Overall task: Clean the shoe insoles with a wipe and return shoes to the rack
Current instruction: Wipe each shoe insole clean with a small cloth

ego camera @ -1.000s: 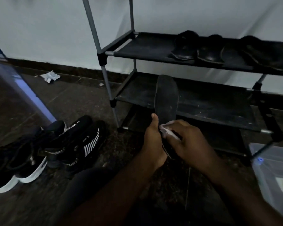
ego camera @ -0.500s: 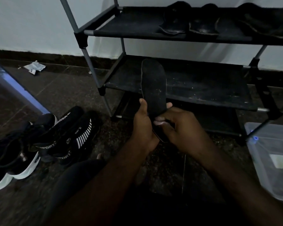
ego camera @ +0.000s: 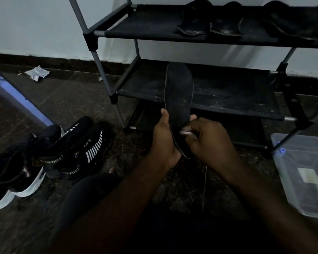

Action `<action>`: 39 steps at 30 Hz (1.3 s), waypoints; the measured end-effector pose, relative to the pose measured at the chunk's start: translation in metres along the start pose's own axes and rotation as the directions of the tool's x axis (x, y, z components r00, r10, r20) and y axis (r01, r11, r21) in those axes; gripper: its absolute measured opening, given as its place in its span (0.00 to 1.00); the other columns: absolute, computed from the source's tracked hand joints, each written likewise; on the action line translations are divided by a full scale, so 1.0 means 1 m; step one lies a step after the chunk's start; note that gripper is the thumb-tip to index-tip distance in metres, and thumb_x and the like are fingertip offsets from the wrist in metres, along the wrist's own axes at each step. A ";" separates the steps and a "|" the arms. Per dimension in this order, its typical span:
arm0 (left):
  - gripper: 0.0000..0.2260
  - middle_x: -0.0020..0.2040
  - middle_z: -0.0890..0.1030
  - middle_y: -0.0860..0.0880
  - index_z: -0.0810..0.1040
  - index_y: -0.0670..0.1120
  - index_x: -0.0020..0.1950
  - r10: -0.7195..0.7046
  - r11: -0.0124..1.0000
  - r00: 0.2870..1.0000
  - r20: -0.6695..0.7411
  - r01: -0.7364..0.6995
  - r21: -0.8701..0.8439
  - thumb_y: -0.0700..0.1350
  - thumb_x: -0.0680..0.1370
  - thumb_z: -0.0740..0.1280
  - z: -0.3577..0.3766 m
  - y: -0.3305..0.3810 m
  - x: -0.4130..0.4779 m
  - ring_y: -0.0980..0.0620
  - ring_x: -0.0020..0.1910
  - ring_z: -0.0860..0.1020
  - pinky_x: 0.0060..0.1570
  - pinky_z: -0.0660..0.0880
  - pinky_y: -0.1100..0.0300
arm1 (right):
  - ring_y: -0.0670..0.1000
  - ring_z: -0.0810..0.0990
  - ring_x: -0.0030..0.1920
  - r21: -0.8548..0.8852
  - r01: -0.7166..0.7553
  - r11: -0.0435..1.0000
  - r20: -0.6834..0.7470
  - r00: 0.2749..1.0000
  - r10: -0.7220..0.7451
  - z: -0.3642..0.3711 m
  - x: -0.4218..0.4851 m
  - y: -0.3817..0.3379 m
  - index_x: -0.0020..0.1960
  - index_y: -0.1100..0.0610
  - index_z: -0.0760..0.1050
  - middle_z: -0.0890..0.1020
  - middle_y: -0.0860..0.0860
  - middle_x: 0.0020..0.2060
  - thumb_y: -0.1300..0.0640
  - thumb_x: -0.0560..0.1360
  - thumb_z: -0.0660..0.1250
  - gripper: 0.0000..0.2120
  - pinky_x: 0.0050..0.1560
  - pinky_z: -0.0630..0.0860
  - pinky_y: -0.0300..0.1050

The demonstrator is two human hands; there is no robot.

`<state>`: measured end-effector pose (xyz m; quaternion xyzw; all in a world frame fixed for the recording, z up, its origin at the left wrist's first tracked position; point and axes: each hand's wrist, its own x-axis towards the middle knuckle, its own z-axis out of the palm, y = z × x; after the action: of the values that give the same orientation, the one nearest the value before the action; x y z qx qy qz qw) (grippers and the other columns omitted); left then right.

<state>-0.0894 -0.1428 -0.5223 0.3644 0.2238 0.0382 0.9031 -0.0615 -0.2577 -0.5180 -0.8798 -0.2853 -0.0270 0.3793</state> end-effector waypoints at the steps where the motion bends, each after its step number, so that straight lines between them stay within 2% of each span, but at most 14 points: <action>1: 0.31 0.51 0.82 0.40 0.79 0.39 0.58 0.005 1.000 1.000 -0.005 -0.005 0.017 0.62 0.82 0.49 0.000 0.000 0.001 0.46 0.49 0.82 0.51 0.78 0.54 | 0.43 0.82 0.45 0.080 0.003 0.997 0.084 0.996 -0.010 -0.002 -0.001 -0.001 0.46 0.52 0.84 0.84 0.46 0.45 0.61 0.73 0.72 0.06 0.49 0.79 0.42; 4: 0.31 0.48 0.83 0.40 0.82 0.40 0.49 -0.001 1.000 1.000 0.011 0.001 0.029 0.62 0.82 0.48 -0.001 0.000 0.003 0.46 0.48 0.82 0.46 0.78 0.53 | 0.40 0.83 0.43 0.262 -0.032 0.965 0.257 0.966 -0.037 -0.011 -0.001 -0.003 0.45 0.51 0.85 0.85 0.43 0.42 0.63 0.73 0.73 0.07 0.47 0.78 0.34; 6: 0.34 0.46 0.84 0.41 0.85 0.40 0.44 -0.006 1.000 0.999 0.037 0.005 0.020 0.63 0.81 0.48 -0.001 -0.001 0.004 0.46 0.45 0.83 0.45 0.79 0.53 | 0.41 0.83 0.41 0.299 -0.057 0.953 0.148 0.989 0.012 -0.011 -0.002 0.000 0.46 0.52 0.85 0.85 0.42 0.41 0.61 0.73 0.73 0.06 0.44 0.79 0.33; 9: 0.33 0.48 0.82 0.39 0.79 0.35 0.55 -0.023 1.000 0.998 0.053 0.023 -0.001 0.63 0.81 0.49 0.000 -0.006 0.001 0.44 0.47 0.82 0.48 0.80 0.52 | 0.39 0.81 0.38 0.275 -0.099 0.956 -0.053 0.992 0.117 -0.007 -0.007 0.007 0.47 0.53 0.82 0.82 0.41 0.38 0.58 0.74 0.74 0.03 0.38 0.75 0.29; 11: 0.32 0.49 0.81 0.39 0.75 0.34 0.63 -0.033 0.999 0.999 0.041 0.032 0.016 0.62 0.81 0.51 0.002 -0.011 -0.001 0.44 0.47 0.81 0.49 0.80 0.53 | 0.39 0.81 0.38 0.287 -0.123 0.950 0.003 0.992 0.128 -0.005 -0.014 0.007 0.45 0.52 0.82 0.83 0.43 0.38 0.59 0.74 0.73 0.03 0.40 0.77 0.32; 15: 0.24 0.45 0.82 0.42 0.79 0.40 0.54 -0.042 0.999 0.998 0.035 0.041 0.033 0.59 0.81 0.55 0.003 -0.016 -0.005 0.46 0.44 0.81 0.45 0.79 0.54 | 0.40 0.83 0.44 0.332 -0.080 0.940 0.119 0.992 0.042 -0.008 -0.029 0.000 0.46 0.53 0.84 0.86 0.44 0.41 0.64 0.74 0.72 0.07 0.50 0.79 0.38; 19: 0.23 0.44 0.82 0.42 0.81 0.39 0.50 -0.046 0.999 0.998 0.048 0.046 0.011 0.56 0.82 0.55 0.003 -0.022 -0.010 0.47 0.43 0.81 0.46 0.78 0.55 | 0.44 0.83 0.46 0.124 -0.072 0.990 -0.043 0.996 0.078 -0.006 -0.027 0.008 0.46 0.53 0.84 0.85 0.46 0.44 0.60 0.75 0.72 0.03 0.50 0.80 0.47; 21: 0.23 0.45 0.82 0.42 0.82 0.41 0.48 -0.046 0.999 0.998 0.033 0.046 -0.006 0.56 0.82 0.55 0.004 -0.026 -0.010 0.47 0.44 0.81 0.47 0.78 0.55 | 0.45 0.83 0.48 0.061 -0.058 0.996 -0.028 0.998 0.060 -0.006 -0.028 0.008 0.47 0.53 0.83 0.85 0.46 0.45 0.60 0.75 0.71 0.04 0.53 0.79 0.41; 24: 0.25 0.42 0.85 0.44 0.85 0.43 0.43 -0.078 0.997 0.997 0.025 0.079 -0.025 0.57 0.82 0.56 0.004 -0.024 -0.010 0.49 0.41 0.84 0.44 0.78 0.55 | 0.40 0.83 0.44 0.221 -0.013 0.975 0.100 0.995 -0.009 -0.010 -0.031 -0.002 0.48 0.54 0.83 0.85 0.44 0.42 0.64 0.75 0.70 0.07 0.50 0.76 0.30; 26: 0.29 0.40 0.85 0.44 0.86 0.43 0.37 -0.106 0.994 0.993 0.060 0.107 -0.012 0.60 0.81 0.54 0.003 -0.024 -0.009 0.49 0.38 0.84 0.44 0.77 0.54 | 0.38 0.82 0.45 0.260 0.000 0.966 0.069 0.997 -0.019 -0.012 -0.030 -0.003 0.48 0.54 0.83 0.84 0.41 0.42 0.65 0.75 0.71 0.08 0.49 0.74 0.27; 30: 0.26 0.48 0.84 0.42 0.80 0.41 0.55 -0.071 0.997 0.994 0.079 0.071 -0.001 0.59 0.82 0.51 0.003 -0.026 -0.012 0.47 0.47 0.83 0.50 0.79 0.55 | 0.42 0.81 0.44 0.054 -0.012 0.998 -0.122 0.992 0.019 -0.007 -0.024 0.008 0.46 0.53 0.83 0.81 0.41 0.40 0.66 0.73 0.70 0.09 0.47 0.70 0.24; 32: 0.29 0.47 0.84 0.42 0.81 0.39 0.53 -0.085 0.996 0.992 0.092 0.084 0.007 0.60 0.82 0.51 0.004 -0.025 -0.012 0.48 0.45 0.84 0.47 0.80 0.56 | 0.40 0.82 0.43 0.140 -0.002 0.990 -0.057 0.998 0.011 -0.011 -0.025 0.007 0.46 0.53 0.84 0.82 0.39 0.37 0.66 0.74 0.71 0.08 0.49 0.73 0.27; 35: 0.35 0.42 0.85 0.42 0.86 0.39 0.39 -0.146 0.989 0.981 0.131 0.146 0.014 0.64 0.80 0.50 0.006 -0.024 -0.013 0.49 0.40 0.85 0.46 0.79 0.56 | 0.40 0.83 0.43 0.277 0.032 0.960 0.039 0.998 -0.045 -0.015 -0.027 0.000 0.47 0.54 0.84 0.85 0.42 0.39 0.66 0.74 0.71 0.09 0.50 0.75 0.30; 39: 0.31 0.47 0.83 0.41 0.82 0.39 0.49 -0.088 0.996 0.991 0.105 0.089 -0.006 0.62 0.81 0.51 0.005 -0.023 -0.013 0.47 0.46 0.83 0.51 0.78 0.54 | 0.40 0.78 0.41 -0.002 0.076 0.997 -0.175 0.982 -0.075 -0.007 -0.023 0.008 0.45 0.56 0.84 0.83 0.48 0.41 0.71 0.70 0.71 0.11 0.49 0.67 0.21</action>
<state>-0.1009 -0.1657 -0.5296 0.3507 0.1918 -0.0196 0.9164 -0.0755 -0.2782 -0.5244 -0.8617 -0.2840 -0.1178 0.4036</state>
